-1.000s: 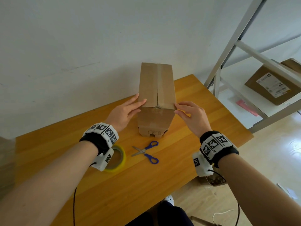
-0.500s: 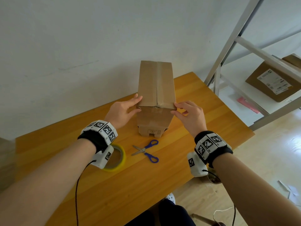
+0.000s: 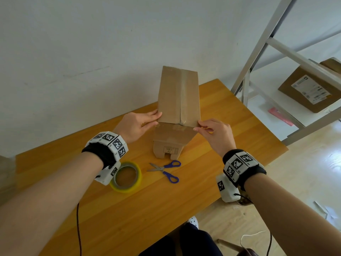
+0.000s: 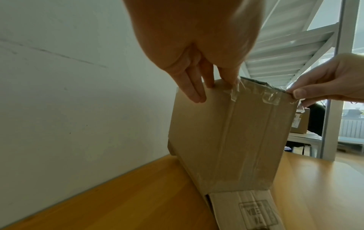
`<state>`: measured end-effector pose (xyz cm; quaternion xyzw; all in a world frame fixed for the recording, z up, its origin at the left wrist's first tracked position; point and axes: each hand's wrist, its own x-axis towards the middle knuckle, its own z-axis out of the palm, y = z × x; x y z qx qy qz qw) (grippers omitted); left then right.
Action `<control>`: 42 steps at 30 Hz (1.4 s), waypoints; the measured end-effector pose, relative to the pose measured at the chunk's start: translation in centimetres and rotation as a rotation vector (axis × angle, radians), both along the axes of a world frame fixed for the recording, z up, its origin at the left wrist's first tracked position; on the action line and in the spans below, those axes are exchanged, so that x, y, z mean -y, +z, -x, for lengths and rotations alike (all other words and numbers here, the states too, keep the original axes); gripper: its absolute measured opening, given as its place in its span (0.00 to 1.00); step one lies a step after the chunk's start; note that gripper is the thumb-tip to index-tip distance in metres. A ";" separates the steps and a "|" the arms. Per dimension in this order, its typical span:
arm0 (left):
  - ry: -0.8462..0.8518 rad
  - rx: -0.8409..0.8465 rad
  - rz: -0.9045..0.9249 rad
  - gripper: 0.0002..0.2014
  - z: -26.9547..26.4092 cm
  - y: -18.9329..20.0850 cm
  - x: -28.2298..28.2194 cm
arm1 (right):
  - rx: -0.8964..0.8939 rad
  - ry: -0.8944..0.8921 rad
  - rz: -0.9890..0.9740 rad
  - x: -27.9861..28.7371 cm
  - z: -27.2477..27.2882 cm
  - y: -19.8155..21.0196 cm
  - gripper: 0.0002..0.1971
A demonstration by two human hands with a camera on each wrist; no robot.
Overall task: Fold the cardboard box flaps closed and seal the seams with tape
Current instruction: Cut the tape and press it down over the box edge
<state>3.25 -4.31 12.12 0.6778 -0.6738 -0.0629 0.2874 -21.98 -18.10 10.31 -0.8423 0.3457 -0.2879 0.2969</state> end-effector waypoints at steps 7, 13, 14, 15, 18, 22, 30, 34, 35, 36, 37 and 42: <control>0.049 -0.047 0.084 0.17 0.7 -0.7 -0.3 | 0.033 -0.011 0.034 -0.5 -0.8 -0.1 0.19; 0.085 -0.128 0.098 0.16 1.3 -0.1 -0.3 | 0.124 -0.086 0.131 -0.1 -1.7 0.5 0.13; 0.099 -0.140 0.101 0.15 1.4 -0.1 -0.4 | 0.133 -0.089 0.142 0.0 -2.0 0.7 0.12; 0.111 -0.152 0.104 0.15 1.5 0.0 -0.4 | 0.137 -0.087 0.147 0.1 -2.3 0.8 0.12; 0.156 -0.198 0.073 0.17 1.7 0.2 -0.7 | 0.152 -0.079 0.151 0.2 -2.8 1.1 0.11; 0.234 -0.195 0.064 0.17 1.9 0.6 -0.7 | 0.159 -0.067 0.156 -0.1 -3.4 1.3 0.11; 0.380 -0.305 0.028 0.17 2.5 1.0 0.0 | 0.171 -0.131 0.059 -0.8 -3.7 1.0 0.16; 0.301 -0.352 0.008 0.16 2.2 0.8 -0.6 | 0.061 -0.047 -0.057 -0.2 -2.7 1.6 0.24; 0.287 -0.342 0.015 0.15 2.1 0.7 -0.6 | 0.044 -0.036 -0.054 0.0 -2.5 1.7 0.23; 0.286 -0.341 0.025 0.15 2.0 0.7 -0.6 | 0.042 -0.034 -0.052 0.0 -2.4 1.7 0.22; 0.295 -0.349 0.034 0.15 2.0 0.7 -0.5 | 0.045 -0.046 -0.052 0.1 -2.3 1.8 0.21; 0.339 -0.366 0.074 0.12 2.4 0.7 0.1 | 0.069 -0.101 -0.044 0.1 -2.2 1.6 0.16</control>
